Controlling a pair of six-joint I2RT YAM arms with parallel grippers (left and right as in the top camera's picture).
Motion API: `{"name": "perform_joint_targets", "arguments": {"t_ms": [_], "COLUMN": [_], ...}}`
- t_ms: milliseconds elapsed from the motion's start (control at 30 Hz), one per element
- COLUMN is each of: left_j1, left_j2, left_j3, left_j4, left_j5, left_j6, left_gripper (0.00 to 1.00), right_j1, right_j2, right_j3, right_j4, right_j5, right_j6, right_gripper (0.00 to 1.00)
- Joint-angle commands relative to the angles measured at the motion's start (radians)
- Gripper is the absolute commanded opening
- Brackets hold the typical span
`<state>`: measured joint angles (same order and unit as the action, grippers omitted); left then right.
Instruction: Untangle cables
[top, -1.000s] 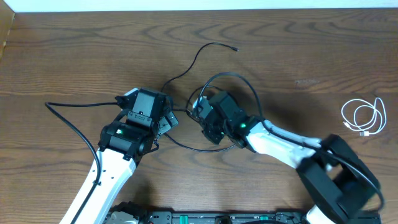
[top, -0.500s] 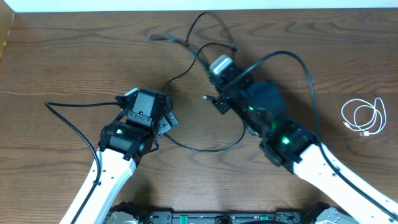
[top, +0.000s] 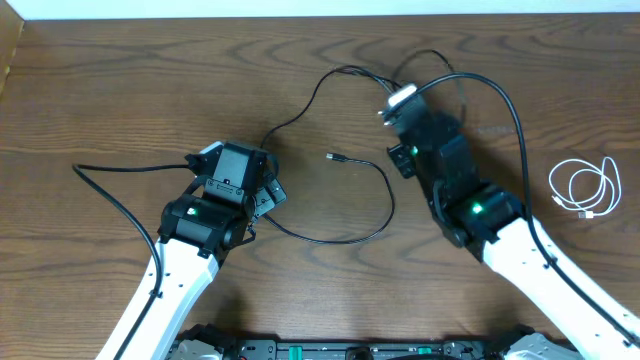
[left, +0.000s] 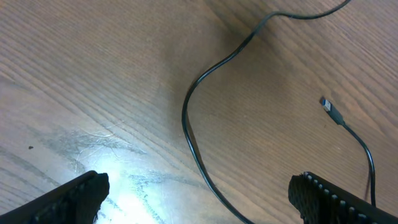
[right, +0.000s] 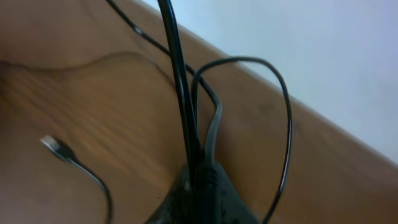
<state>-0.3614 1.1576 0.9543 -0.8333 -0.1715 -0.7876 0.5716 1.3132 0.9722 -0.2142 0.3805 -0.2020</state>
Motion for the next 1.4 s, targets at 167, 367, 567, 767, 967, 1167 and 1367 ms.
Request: {"name": "perform_joint_targets", "arguments": {"t_ms": [167,367,567,767,967,1167,1367], "left_j1": [0.003,0.003,0.003,0.003,0.003,0.003,0.003], "left_j2": [0.005,0.005,0.005,0.005,0.005,0.005,0.005], "left_j3": [0.01,0.01,0.01,0.01,0.01,0.01,0.01], "left_j4": [-0.004,-0.003,-0.004,-0.003,-0.003,-0.003,-0.004], "left_j5": [-0.024,-0.024,-0.024,-0.024,-0.024,-0.024,-0.024], "left_j6": [0.009,0.009,0.009,0.009,0.009,0.009,0.009], "left_gripper": [0.98,0.98,0.98,0.98,0.98,0.98,0.98], "right_j1": [-0.134,-0.203,-0.248,-0.292,-0.346,-0.431,-0.536], "right_j2": [0.104,0.202,0.301,0.401,0.496,0.586,0.652], "right_j3": [0.012,0.012,0.012,0.011,0.011,0.011,0.011], "right_j4": [-0.106,-0.154,-0.19,-0.19,-0.177,-0.15,-0.138], "right_j5": [0.028,0.028,0.027,0.027,0.028,0.016,-0.06], "right_j6": [0.155,0.184,0.227,0.232,0.232,0.232,0.289], "right_gripper": [0.01,0.01,0.01,0.01,0.01,0.01,0.01]}}
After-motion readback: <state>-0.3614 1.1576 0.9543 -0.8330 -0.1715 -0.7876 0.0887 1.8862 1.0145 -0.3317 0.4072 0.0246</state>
